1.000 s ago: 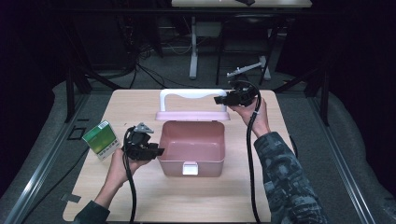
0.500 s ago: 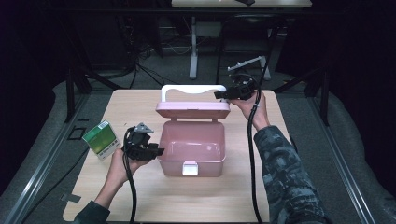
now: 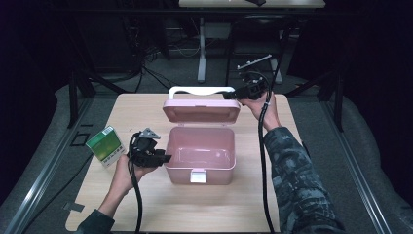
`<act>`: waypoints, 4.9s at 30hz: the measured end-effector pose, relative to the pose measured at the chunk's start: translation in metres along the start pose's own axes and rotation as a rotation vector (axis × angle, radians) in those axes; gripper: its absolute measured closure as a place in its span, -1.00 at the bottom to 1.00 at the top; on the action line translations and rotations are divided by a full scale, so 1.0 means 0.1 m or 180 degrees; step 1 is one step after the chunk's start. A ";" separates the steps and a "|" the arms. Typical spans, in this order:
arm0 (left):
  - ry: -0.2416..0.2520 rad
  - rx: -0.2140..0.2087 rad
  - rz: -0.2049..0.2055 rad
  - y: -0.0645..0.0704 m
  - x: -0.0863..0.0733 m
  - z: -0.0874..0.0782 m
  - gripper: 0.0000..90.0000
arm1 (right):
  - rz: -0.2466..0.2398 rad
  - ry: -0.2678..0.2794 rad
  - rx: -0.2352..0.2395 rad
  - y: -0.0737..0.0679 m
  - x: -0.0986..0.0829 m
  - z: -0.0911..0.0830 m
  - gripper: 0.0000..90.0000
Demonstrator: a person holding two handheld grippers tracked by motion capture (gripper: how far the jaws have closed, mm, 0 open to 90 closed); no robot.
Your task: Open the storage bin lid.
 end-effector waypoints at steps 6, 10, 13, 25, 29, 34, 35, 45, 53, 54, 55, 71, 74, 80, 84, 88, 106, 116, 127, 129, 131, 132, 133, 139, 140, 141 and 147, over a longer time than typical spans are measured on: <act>-0.0052 -0.0011 -0.0006 -0.01 -0.01 0.00 0.24 | 0.0012 -0.0026 0.0056 0.00 0.01 0.01 0.43; -0.0009 -0.0042 0.0003 -0.01 0.02 -0.06 -0.01 | 0.0012 -0.0025 0.0061 0.00 0.01 0.01 0.43; 0.0128 -0.0009 0.0033 0.00 0.11 -0.19 -0.17 | 0.0012 -0.0031 0.0059 0.00 0.00 0.01 0.43; 0.0464 0.0324 0.0317 -0.08 0.77 -0.41 -0.02 | -0.0009 -0.0019 0.0001 -0.01 0.00 0.00 0.42; 0.0643 0.0540 0.0449 -0.07 1.02 -0.52 0.05 | -0.0021 -0.0013 -0.0016 -0.02 0.00 -0.01 0.42; 0.0693 0.0816 0.0619 -0.05 1.21 -0.60 0.16 | -0.0036 0.0006 -0.0023 -0.02 -0.01 -0.01 0.42; 0.0711 0.0833 0.0629 -0.04 1.23 -0.60 0.17 | -0.0024 0.0001 -0.0024 -0.03 -0.01 -0.01 0.42; 0.0660 0.0963 0.0691 -0.07 1.27 -0.55 0.65 | -0.0031 0.0022 -0.0045 -0.02 -0.01 -0.01 0.40; 0.0615 0.1011 0.0662 -0.10 1.29 -0.55 0.73 | 0.0002 0.0103 -0.0115 0.05 0.00 -0.10 0.27; 0.0620 0.1009 0.0664 -0.11 1.30 -0.55 0.73 | 0.0020 0.0111 -0.0133 0.07 -0.01 -0.12 0.24; 0.0630 0.1012 0.0652 -0.11 1.30 -0.55 0.73 | 0.0034 0.0133 -0.0139 0.09 -0.02 -0.14 0.21; 0.0545 0.0975 0.0625 -0.14 1.35 -0.55 0.74 | 0.0287 0.0097 -0.0268 0.25 -0.62 -0.47 -0.06; 0.0511 0.0973 0.0629 -0.15 1.36 -0.55 0.74 | 0.0225 0.0039 -0.0250 0.15 -0.77 -0.47 -0.09; 0.0484 0.0961 0.0612 -0.16 1.38 -0.55 0.74 | 0.0110 -0.0131 -0.0200 -0.14 -1.06 -0.42 -0.13; 0.0471 0.0951 0.0592 -0.17 1.38 -0.55 0.75 | 0.0073 -0.0232 -0.0108 -0.35 -1.29 -0.36 -0.12; 0.0470 0.0929 0.0565 -0.19 1.40 -0.54 0.75 | 0.0047 -0.0322 -0.0052 -0.49 -1.49 -0.32 -0.07; 0.0397 0.0922 0.0510 -0.28 1.49 -0.52 0.75 | -0.0003 -0.0423 -0.0081 -0.67 -1.72 -0.21 0.24; 0.0366 0.0928 0.0470 -0.38 1.59 -0.48 0.75 | -0.0015 -0.0405 -0.0145 -0.68 -1.72 -0.21 0.25; 0.0325 0.0907 0.0372 -0.58 1.71 -0.37 0.76 | -0.0009 -0.0408 -0.0170 -0.69 -1.73 -0.19 0.24; 0.0324 0.0900 0.0350 -0.62 1.73 -0.35 0.76 | -0.0011 -0.0413 -0.0169 -0.69 -1.73 -0.19 0.24; 0.0309 0.0889 0.0322 -0.65 1.75 -0.33 0.76 | -0.0019 -0.0422 -0.0186 -0.69 -1.73 -0.19 0.23; 0.0295 0.0888 0.0310 -0.67 1.76 -0.32 0.76 | -0.0020 -0.0423 -0.0187 -0.69 -1.73 -0.19 0.23; 0.0287 0.0902 0.0311 -0.69 1.77 -0.30 0.76 | -0.0020 -0.0423 -0.0188 -0.69 -1.73 -0.19 0.24; 0.0247 0.0877 0.0237 -0.80 1.82 -0.22 0.76 | -0.0012 -0.0426 -0.0195 -0.69 -1.73 -0.19 0.23; 0.0240 0.0862 0.0217 -0.82 1.83 -0.21 0.76 | -0.0012 -0.0426 -0.0192 -0.69 -1.73 -0.19 0.23; 0.0220 0.0851 0.0199 -0.84 1.84 -0.19 0.76 | -0.0010 -0.0425 -0.0191 -0.69 -1.73 -0.19 0.23; 0.0125 0.0894 0.0160 -0.93 1.87 -0.11 0.76 | -0.0013 -0.0419 -0.0193 -0.69 -1.73 -0.19 0.23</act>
Point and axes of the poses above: each handheld gripper's, and its own axes: z roughly forward along the jaws, x roughly out of its top, y roughly to its right, the point moved 8 cm from there along z, roughly forward along the jaws, and after that the axes turned 15 degrees about -x, right-handed, at the moved point
